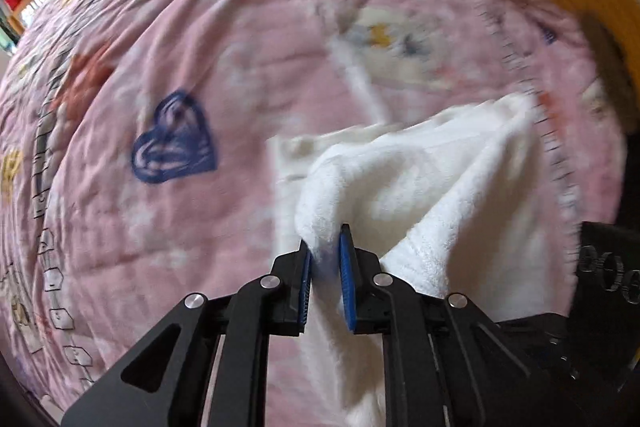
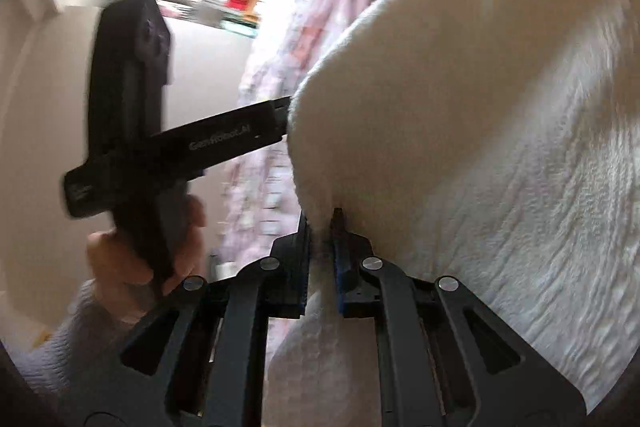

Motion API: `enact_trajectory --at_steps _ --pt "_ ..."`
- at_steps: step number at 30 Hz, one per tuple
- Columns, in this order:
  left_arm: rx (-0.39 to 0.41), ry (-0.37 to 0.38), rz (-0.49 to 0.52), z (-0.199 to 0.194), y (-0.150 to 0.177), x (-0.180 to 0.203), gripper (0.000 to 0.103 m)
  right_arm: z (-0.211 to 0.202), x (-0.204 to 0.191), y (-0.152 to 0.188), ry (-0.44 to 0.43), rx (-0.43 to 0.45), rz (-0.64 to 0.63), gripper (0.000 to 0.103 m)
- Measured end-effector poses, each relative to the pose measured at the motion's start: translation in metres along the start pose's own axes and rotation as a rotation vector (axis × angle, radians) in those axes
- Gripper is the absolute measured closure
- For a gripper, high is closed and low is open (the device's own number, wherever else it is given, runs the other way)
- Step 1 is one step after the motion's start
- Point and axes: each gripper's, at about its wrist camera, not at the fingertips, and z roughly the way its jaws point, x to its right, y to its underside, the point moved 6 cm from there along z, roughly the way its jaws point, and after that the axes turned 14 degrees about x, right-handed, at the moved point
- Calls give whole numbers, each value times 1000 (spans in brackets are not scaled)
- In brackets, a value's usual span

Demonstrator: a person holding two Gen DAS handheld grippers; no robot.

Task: Fold large clothes

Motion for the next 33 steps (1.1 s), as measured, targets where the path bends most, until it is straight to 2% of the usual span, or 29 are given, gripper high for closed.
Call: enact_trajectory --at_steps 3,5,6,8,9,10,13,16,17,19,22,24,26,28,31,33 --pt "23 -34 -4 16 12 -4 89 19 11 18 92 6 -64 94" --pt "63 -68 20 14 13 -2 89 22 14 24 145 6 -97 94" --pt "68 -59 13 9 12 0 89 24 14 26 174 1 -110 94" --pt "95 -47 2 -12 7 2 87 24 13 22 194 1 -106 94" --pt "99 -50 10 -19 5 2 83 25 14 19 198 -6 -106 94" --pt "102 -61 22 -27 2 0 78 29 17 18 209 -19 -103 94" --pt "116 -94 1 -53 -5 -10 76 46 28 14 209 -61 -77 94" --pt "143 -142 -87 -80 2 -19 71 71 26 21 238 -163 -138 94" --pt "158 -179 -154 -91 13 -24 68 80 22 18 234 -191 -132 94" --pt "174 -235 -234 -103 34 -28 63 100 24 24 228 -306 -140 94" --pt "180 -321 -316 -110 76 -23 63 112 22 31 260 -449 -266 94" --pt "163 -368 -396 -105 105 -18 63 112 19 30 247 -536 -332 93" --pt "136 -355 -483 -95 124 -10 63 115 15 31 226 -627 -421 93" --pt "115 -328 -546 -84 136 2 63 108 15 32 218 -672 -473 93" --pt "90 -312 -614 -69 148 23 63 100 15 32 212 -723 -530 93" --pt "58 -330 -642 -54 160 33 63 99 11 32 203 -739 -545 93"
